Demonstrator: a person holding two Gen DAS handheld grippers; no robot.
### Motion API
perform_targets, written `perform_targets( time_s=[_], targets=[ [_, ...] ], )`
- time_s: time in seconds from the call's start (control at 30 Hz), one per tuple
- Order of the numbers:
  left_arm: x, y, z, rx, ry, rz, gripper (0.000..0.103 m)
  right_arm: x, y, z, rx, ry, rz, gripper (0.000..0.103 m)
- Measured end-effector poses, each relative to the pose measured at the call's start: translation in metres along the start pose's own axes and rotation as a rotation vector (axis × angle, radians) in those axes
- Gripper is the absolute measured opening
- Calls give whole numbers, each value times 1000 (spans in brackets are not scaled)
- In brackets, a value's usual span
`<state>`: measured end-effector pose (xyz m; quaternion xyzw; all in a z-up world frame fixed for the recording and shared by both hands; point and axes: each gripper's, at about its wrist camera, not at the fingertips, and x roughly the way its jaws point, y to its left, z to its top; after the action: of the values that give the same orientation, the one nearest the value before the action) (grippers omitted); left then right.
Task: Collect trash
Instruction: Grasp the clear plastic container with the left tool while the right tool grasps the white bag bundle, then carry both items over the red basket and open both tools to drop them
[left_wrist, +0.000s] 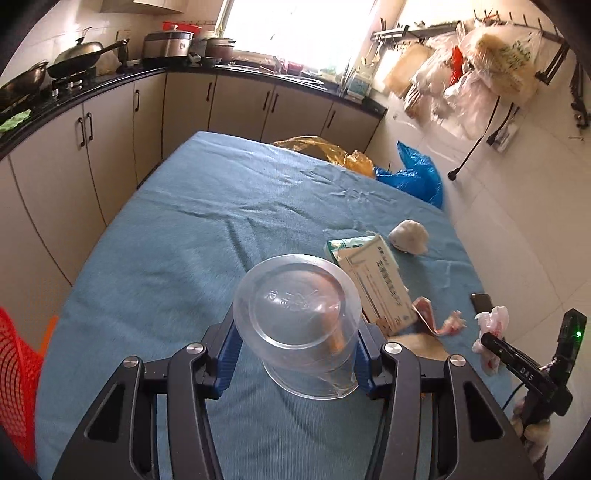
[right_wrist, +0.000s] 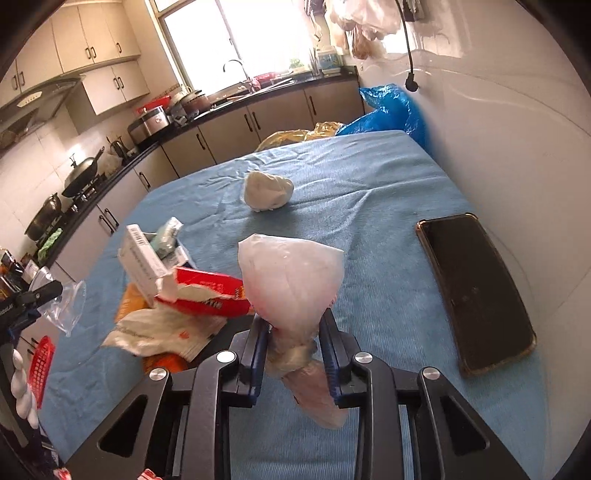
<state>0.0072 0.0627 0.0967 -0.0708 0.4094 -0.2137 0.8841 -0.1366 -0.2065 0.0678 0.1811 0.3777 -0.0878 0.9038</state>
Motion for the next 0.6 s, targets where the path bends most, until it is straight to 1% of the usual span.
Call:
perform_targets(
  time_s=[0.1,0.23,0.43,0.6],
  targets=[
    [-23,6,-10,-6,-20,-3,51,-13,4,-4,4,-5,23,29],
    [-50,13,-21,4,-54,21,51,-27,16,-10,-5,-4,51,29],
    [-96,28,-34,39,-123,77,51,-35,46,-23,-35,9,98,29],
    [-127,51,-45,15,-156,98,51,-35,80,-34,-79,27,139,29]
  ],
)
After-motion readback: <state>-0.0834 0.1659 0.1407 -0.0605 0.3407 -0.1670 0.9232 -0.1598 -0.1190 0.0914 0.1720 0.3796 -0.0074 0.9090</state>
